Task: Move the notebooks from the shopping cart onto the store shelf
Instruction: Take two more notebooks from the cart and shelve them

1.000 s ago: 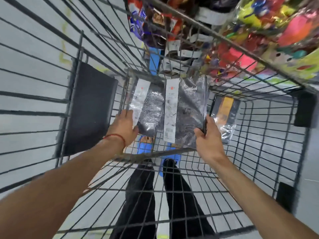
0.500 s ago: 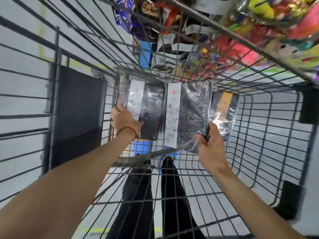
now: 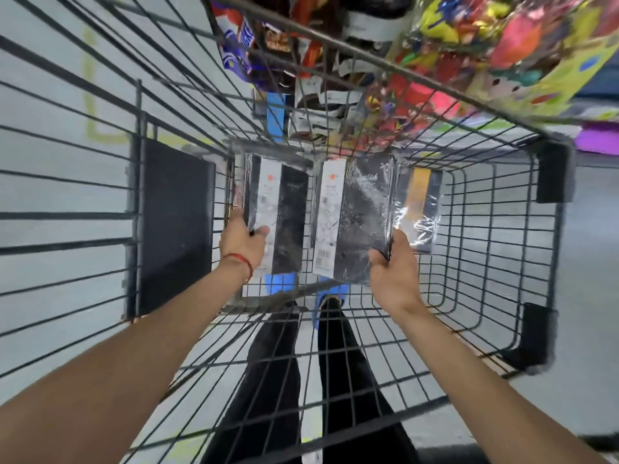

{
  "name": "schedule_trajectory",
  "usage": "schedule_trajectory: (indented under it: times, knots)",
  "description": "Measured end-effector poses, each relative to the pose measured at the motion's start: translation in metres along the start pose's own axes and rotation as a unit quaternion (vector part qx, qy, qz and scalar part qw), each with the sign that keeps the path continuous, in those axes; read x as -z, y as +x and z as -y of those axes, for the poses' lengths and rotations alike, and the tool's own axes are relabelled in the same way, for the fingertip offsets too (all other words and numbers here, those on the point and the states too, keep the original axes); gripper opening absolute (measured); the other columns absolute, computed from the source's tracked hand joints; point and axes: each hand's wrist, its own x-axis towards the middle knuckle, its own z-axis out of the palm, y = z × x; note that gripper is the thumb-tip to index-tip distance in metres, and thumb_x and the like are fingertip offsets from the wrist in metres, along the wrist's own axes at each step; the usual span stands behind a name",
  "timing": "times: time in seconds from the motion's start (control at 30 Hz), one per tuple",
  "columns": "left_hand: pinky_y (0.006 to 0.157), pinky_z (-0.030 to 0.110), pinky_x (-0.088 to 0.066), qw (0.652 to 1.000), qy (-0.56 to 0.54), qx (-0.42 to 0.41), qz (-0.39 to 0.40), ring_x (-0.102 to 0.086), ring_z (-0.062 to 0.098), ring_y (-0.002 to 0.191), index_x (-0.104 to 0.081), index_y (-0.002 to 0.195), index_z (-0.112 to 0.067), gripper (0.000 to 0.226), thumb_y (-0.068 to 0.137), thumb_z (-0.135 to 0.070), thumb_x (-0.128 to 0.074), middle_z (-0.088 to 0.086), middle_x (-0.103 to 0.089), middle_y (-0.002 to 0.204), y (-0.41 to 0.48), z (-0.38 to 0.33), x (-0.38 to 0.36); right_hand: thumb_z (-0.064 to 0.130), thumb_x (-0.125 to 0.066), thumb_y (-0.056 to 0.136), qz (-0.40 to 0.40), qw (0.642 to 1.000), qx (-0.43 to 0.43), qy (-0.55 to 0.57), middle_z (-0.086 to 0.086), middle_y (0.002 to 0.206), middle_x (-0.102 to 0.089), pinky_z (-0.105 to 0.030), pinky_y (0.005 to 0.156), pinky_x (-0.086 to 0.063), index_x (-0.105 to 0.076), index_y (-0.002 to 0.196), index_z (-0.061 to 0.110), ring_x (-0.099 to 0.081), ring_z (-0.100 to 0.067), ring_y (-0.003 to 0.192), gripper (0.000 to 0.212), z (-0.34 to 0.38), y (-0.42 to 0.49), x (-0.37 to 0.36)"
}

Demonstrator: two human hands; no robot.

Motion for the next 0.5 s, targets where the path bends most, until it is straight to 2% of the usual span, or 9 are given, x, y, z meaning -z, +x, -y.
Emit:
schedule_trajectory:
  times: [0.1, 0.13, 0.2, 0.27, 0.37, 0.43, 0.5]
  knots:
    - [0.103, 0.035, -0.044, 1.0, -0.015, -0.001, 0.005, -0.055, 0.032, 0.121, -0.035, 0.147, -0.011, 0.056, 0.097, -0.022, -0.059, 0.013, -0.057, 0.135, -0.024, -0.006, 0.017, -0.008, -0.045, 0.097, -0.011, 0.999, 0.008, 0.031, 0.0, 0.112, -0.056, 0.0, 0.055, -0.042, -0.033, 0.151, 0.01, -0.056, 0.004, 0.083, 0.058, 0.007, -0.022, 0.011]
    - [0.105, 0.04, -0.045, 1.0, -0.019, -0.008, 0.004, -0.055, 0.033, 0.122, -0.037, 0.145, -0.013, 0.054, 0.097, -0.025, -0.059, 0.013, -0.057, 0.135, -0.033, -0.007, 0.023, -0.008, -0.044, 0.097, -0.015, 0.999, 0.009, 0.041, -0.001, 0.114, -0.057, -0.001, 0.053, -0.042, -0.034, 0.15, 0.009, -0.057, 0.003, 0.085, 0.056, 0.01, -0.031, 0.017]
    - [0.1, 0.048, -0.049, 0.999, -0.023, -0.036, -0.002, -0.06, 0.035, 0.114, -0.046, 0.135, -0.016, 0.044, 0.095, -0.028, -0.059, 0.012, -0.064, 0.124, -0.053, -0.011, 0.036, -0.007, -0.044, 0.098, -0.031, 0.998, 0.012, 0.053, 0.0, 0.116, -0.057, 0.0, 0.052, -0.042, -0.034, 0.151, 0.012, -0.059, -0.007, 0.102, 0.057, 0.014, -0.05, 0.027]
    - [0.097, 0.048, -0.05, 0.997, -0.023, -0.071, 0.002, -0.062, 0.032, 0.109, -0.048, 0.129, -0.016, 0.038, 0.094, -0.028, -0.059, 0.008, -0.066, 0.118, -0.072, -0.017, 0.047, -0.006, -0.045, 0.099, -0.048, 0.997, 0.028, 0.062, 0.005, 0.107, -0.058, 0.003, 0.054, -0.04, -0.037, 0.149, 0.013, -0.059, -0.008, 0.098, 0.054, 0.015, -0.069, 0.039]
    - [0.11, 0.042, -0.04, 0.992, -0.039, -0.117, 0.022, -0.05, 0.017, 0.122, -0.039, 0.143, -0.016, 0.054, 0.095, -0.03, -0.059, -0.004, -0.052, 0.132, -0.112, -0.039, 0.059, 0.0, -0.048, 0.099, -0.072, 0.993, 0.061, 0.064, 0.009, 0.101, -0.06, 0.001, 0.063, -0.042, -0.045, 0.142, 0.016, -0.059, -0.007, 0.09, 0.046, 0.01, -0.095, 0.058]
    - [0.117, 0.039, -0.031, 0.987, -0.069, -0.144, 0.034, -0.04, 0.011, 0.132, -0.032, 0.15, -0.013, 0.061, 0.097, -0.024, -0.059, -0.006, -0.042, 0.142, -0.139, -0.05, 0.063, 0.002, -0.05, 0.098, -0.077, 0.991, 0.075, 0.075, 0.003, 0.107, -0.065, -0.012, 0.075, -0.052, -0.049, 0.134, 0.022, -0.061, -0.013, 0.091, 0.041, 0.0, -0.111, 0.073]
    - [0.114, 0.047, -0.035, 0.981, -0.057, -0.185, 0.032, -0.048, 0.023, 0.132, -0.036, 0.144, -0.012, 0.057, 0.095, -0.03, -0.06, 0.007, -0.051, 0.144, -0.163, -0.059, 0.061, 0.003, -0.052, 0.097, -0.086, 0.987, 0.094, 0.094, 0.006, 0.112, -0.066, -0.036, 0.095, -0.054, -0.051, 0.131, 0.025, -0.063, -0.015, 0.101, 0.041, -0.012, -0.124, 0.091]
